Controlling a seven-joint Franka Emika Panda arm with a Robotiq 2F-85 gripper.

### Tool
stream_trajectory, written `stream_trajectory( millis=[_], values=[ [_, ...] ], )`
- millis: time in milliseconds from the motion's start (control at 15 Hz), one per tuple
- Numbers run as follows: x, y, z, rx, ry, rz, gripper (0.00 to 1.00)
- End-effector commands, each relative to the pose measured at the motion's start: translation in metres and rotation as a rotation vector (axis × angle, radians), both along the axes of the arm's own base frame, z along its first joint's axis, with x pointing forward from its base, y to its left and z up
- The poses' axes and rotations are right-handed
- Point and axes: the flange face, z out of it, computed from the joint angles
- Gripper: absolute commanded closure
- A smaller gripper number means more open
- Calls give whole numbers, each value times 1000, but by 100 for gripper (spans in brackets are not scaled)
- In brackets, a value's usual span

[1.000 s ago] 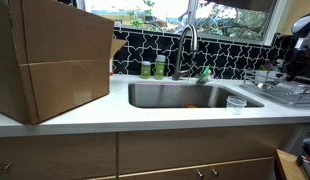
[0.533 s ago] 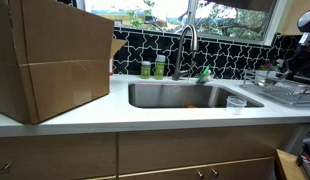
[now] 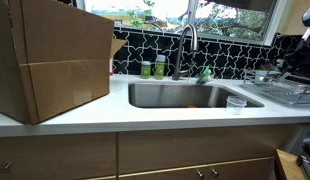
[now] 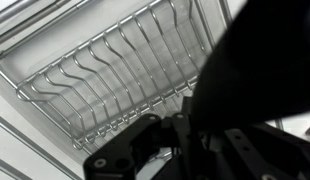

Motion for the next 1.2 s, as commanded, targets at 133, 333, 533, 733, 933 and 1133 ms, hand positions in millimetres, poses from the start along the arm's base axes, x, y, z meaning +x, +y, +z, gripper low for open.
stream_trajectory(
  millis=[133, 333, 533, 733, 933, 1133],
  values=[
    [7, 30, 55, -2, -118, -33, 98],
    [12, 49, 84, -12, -149, -92, 98],
    [26, 75, 106, 41, -181, -92, 98],
    [49, 105, 108, 166, -184, -54, 98],
    [75, 132, 99, 288, -205, 25, 98],
    [99, 149, 85, 366, -252, 105, 98]
  ],
)
